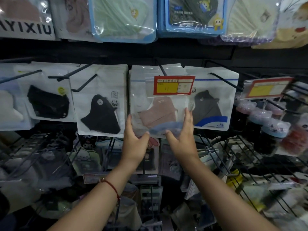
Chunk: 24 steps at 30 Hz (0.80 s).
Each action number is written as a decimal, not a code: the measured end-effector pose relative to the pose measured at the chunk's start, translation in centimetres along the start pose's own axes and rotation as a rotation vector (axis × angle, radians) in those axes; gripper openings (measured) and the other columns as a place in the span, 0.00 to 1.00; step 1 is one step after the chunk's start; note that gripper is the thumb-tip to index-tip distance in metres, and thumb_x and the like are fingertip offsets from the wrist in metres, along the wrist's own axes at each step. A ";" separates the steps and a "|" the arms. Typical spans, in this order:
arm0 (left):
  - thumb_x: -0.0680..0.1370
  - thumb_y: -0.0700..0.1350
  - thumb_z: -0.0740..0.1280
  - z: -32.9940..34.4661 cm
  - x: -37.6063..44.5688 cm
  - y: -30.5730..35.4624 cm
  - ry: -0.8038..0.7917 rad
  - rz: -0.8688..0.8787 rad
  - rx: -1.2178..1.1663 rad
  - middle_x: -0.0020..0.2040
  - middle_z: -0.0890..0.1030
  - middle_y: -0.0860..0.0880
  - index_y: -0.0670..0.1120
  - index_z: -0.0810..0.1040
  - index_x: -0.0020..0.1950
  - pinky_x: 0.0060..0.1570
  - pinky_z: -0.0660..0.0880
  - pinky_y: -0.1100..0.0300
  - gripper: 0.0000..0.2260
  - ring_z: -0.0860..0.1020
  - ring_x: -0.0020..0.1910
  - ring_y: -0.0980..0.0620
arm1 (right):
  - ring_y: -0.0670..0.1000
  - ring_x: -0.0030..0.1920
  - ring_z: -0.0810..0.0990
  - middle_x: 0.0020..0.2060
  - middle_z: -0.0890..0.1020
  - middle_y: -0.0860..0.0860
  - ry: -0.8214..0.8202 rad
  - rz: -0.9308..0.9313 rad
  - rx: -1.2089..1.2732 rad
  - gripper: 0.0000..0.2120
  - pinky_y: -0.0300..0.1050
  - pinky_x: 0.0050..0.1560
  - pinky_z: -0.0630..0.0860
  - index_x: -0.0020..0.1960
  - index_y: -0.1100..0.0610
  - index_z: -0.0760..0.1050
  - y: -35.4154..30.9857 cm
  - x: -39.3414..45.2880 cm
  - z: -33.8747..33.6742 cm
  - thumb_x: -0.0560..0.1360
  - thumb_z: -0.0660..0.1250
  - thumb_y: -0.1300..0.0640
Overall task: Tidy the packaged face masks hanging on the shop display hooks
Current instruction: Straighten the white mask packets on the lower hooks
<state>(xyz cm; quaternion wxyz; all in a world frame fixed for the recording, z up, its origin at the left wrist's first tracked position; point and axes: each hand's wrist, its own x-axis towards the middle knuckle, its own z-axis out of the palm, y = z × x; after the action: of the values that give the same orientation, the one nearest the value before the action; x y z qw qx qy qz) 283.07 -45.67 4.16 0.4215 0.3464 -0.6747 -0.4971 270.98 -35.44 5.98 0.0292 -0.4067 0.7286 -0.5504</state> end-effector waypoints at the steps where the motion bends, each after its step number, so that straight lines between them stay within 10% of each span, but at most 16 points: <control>1: 0.79 0.45 0.68 0.1 0.1 0.0 0.010 -0.020 -0.013 0.79 0.61 0.54 0.60 0.51 0.80 0.73 0.65 0.49 0.36 0.62 0.77 0.52 | 0.37 0.73 0.46 0.79 0.44 0.43 0.005 0.001 0.014 0.43 0.37 0.69 0.53 0.80 0.44 0.42 0.0 0.2 0.0 0.77 0.68 0.56; 5: 0.79 0.46 0.67 0.3 -0.1 0.2 0.030 -0.032 0.019 0.78 0.63 0.53 0.59 0.53 0.80 0.72 0.67 0.46 0.34 0.65 0.75 0.52 | 0.43 0.78 0.48 0.79 0.48 0.43 0.020 -0.002 0.049 0.42 0.46 0.75 0.56 0.80 0.44 0.44 0.4 0.8 -0.7 0.77 0.68 0.56; 14: 0.80 0.43 0.65 0.1 -1.7 0.2 -0.018 0.138 0.203 0.77 0.59 0.59 0.56 0.57 0.80 0.62 0.60 0.74 0.31 0.59 0.69 0.69 | 0.39 0.74 0.52 0.79 0.52 0.43 -0.021 0.018 0.045 0.41 0.37 0.69 0.56 0.80 0.48 0.45 1.0 0.8 -1.5 0.77 0.68 0.57; 20: 0.80 0.47 0.64 -0.4 -1.3 0.3 -0.036 0.179 0.312 0.81 0.50 0.60 0.67 0.52 0.78 0.74 0.58 0.54 0.33 0.52 0.80 0.56 | 0.43 0.78 0.48 0.79 0.48 0.43 -0.016 -0.004 0.006 0.42 0.39 0.71 0.53 0.80 0.48 0.43 1.1 0.7 -1.6 0.78 0.67 0.56; 24: 0.81 0.47 0.65 -0.2 -1.2 1.1 0.009 0.197 0.344 0.81 0.48 0.59 0.65 0.51 0.79 0.73 0.54 0.58 0.33 0.49 0.79 0.59 | 0.42 0.78 0.46 0.79 0.45 0.42 -0.010 -0.023 -0.005 0.42 0.39 0.72 0.50 0.80 0.47 0.41 0.7 0.5 -2.0 0.78 0.67 0.56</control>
<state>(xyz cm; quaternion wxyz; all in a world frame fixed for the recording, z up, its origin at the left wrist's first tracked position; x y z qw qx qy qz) 283.65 -44.39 4.94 0.4058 0.3479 -0.7784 -0.3293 269.22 -34.17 6.38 0.0254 -0.4177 0.7250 -0.5470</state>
